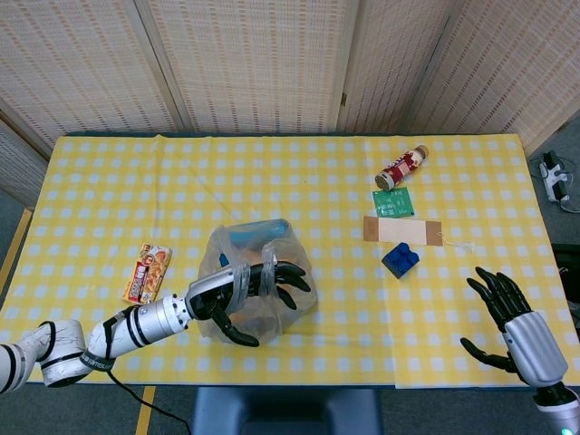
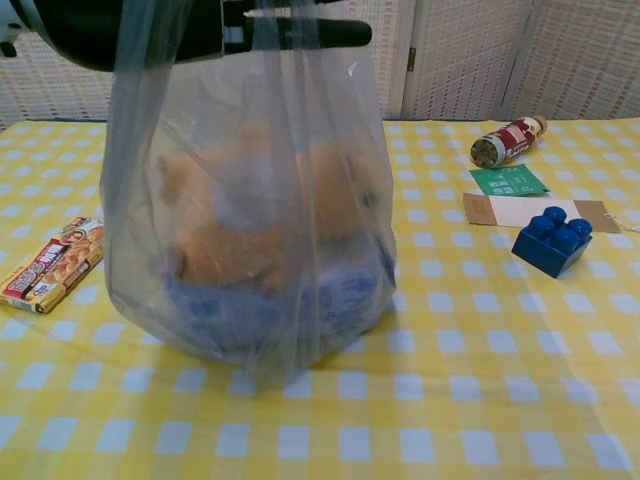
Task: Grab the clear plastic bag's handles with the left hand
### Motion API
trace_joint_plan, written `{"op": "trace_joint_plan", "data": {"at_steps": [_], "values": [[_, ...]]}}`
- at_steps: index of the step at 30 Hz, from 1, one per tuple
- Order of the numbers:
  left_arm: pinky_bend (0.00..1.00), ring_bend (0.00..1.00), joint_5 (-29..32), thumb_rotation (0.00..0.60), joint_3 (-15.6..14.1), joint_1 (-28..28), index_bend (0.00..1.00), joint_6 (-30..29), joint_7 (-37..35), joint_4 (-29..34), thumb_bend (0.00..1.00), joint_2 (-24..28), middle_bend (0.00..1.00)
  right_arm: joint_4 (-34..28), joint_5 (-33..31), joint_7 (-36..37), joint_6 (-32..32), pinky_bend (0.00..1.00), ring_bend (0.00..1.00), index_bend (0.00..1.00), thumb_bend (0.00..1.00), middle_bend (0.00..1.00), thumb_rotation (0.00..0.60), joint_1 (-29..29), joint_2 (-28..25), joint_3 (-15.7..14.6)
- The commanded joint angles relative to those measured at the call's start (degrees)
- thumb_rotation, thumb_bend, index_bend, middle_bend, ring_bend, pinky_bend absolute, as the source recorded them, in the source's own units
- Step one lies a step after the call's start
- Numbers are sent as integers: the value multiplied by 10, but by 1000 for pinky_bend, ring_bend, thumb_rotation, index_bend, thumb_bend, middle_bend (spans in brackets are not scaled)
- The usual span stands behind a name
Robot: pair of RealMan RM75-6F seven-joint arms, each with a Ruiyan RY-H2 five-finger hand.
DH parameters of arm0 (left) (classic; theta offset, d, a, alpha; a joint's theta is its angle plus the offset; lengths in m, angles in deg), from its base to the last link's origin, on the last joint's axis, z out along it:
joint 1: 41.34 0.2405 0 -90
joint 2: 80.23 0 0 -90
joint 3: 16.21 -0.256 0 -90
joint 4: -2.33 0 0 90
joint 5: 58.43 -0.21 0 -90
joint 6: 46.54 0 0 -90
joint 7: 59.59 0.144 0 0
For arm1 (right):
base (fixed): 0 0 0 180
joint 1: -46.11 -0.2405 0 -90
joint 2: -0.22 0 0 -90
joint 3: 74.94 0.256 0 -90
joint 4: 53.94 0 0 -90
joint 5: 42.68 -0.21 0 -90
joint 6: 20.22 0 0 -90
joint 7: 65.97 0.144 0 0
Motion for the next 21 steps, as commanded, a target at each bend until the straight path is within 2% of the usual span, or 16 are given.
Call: {"op": "trace_joint_plan", "data": {"at_steps": [1, 3, 5, 6, 7, 9, 13, 21], "values": [[430, 314, 28, 600, 7, 1, 321, 5, -1, 38, 112, 18, 446, 0, 2, 0, 2, 0, 0, 0, 266, 0, 600, -1, 1, -1], [543, 431, 56, 600, 14, 3, 392, 15, 0, 67, 142, 31, 529, 0, 4, -1, 4, 0, 0, 0, 266, 0, 600, -2, 1, -2], [740, 647, 96, 600, 23, 6, 526, 33, 19, 101, 257, 48, 678, 0, 5, -2, 4, 0, 0, 0, 266, 0, 600, -2, 2, -3], [806, 722, 124, 600, 28, 7, 579, 46, 37, 120, 317, 58, 740, 0, 5, -2, 4, 0, 0, 0, 266, 0, 600, -2, 2, -3], [866, 790, 150, 600, 35, 10, 628, 54, 61, 139, 383, 66, 801, 0, 5, -2, 5, 0, 0, 0, 265, 0, 600, -2, 2, -3], [928, 859, 188, 600, 44, 15, 660, 69, 99, 176, 473, 83, 870, 0, 6, -3, 6, 0, 0, 0, 266, 0, 600, -3, 2, -4], [983, 912, 231, 600, 58, 25, 677, 100, 115, 224, 647, 118, 921, -1, 11, -5, 6, 0, 0, 0, 266, 0, 600, -3, 2, -7], [986, 917, 246, 600, 87, 66, 683, 113, 120, 262, 693, 174, 926, -2, 21, -12, 5, 0, 0, 0, 266, 0, 600, -3, 4, -12]]}}
